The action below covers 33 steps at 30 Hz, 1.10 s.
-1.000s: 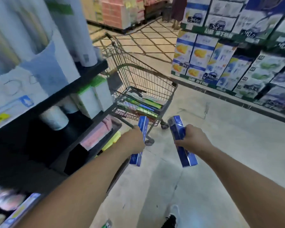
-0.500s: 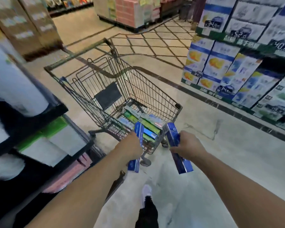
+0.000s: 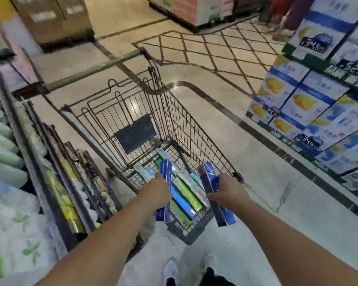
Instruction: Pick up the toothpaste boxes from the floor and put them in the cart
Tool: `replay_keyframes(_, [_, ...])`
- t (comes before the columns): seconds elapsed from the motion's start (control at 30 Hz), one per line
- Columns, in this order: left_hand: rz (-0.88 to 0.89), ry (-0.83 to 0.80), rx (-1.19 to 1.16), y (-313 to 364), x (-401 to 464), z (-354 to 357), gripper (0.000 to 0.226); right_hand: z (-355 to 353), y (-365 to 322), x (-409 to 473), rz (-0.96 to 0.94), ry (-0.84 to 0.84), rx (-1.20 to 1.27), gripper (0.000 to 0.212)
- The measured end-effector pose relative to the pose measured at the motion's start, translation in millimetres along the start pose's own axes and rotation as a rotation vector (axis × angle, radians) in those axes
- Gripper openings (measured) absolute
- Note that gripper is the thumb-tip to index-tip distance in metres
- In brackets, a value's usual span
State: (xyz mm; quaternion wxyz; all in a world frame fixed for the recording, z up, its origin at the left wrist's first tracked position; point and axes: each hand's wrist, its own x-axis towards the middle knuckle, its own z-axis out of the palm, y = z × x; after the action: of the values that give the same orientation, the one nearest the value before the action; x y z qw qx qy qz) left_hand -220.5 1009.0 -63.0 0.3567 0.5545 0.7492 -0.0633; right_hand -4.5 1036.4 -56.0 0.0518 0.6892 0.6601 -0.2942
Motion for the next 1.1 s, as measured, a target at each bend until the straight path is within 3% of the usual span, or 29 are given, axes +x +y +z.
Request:
replay_keyframes(0.23, [-0.253,-0.054,-0.23,-7,77,22,0.081,27,-18,119,-0.136,-0.196,-0.104,0.031])
replay_keyframes(0.37, [-0.358,-0.083,-0.249,-7,117,44,0.093,62,-34,177,-0.218,-0.3,-0.172,0.029])
replay_keyframes(0.53, [-0.494,-0.016,-0.377,-29,189,76,0.087,112,-62,249,-0.3,-0.353,-0.176,0.035])
replay_keyframes(0.8, [-0.636,0.134,-0.434,-84,293,128,0.06,205,-95,332,-0.298,-0.416,-0.076,0.022])
replay_keyframes(0.9, [-0.697,0.173,-0.401,-96,318,144,0.063,236,-103,344,-0.29,-0.436,-0.013,0.036])
replay_keyframes(1.1, [-0.704,0.245,-0.388,-104,339,159,0.058,266,-111,355,-0.3,-0.404,0.112,0.041])
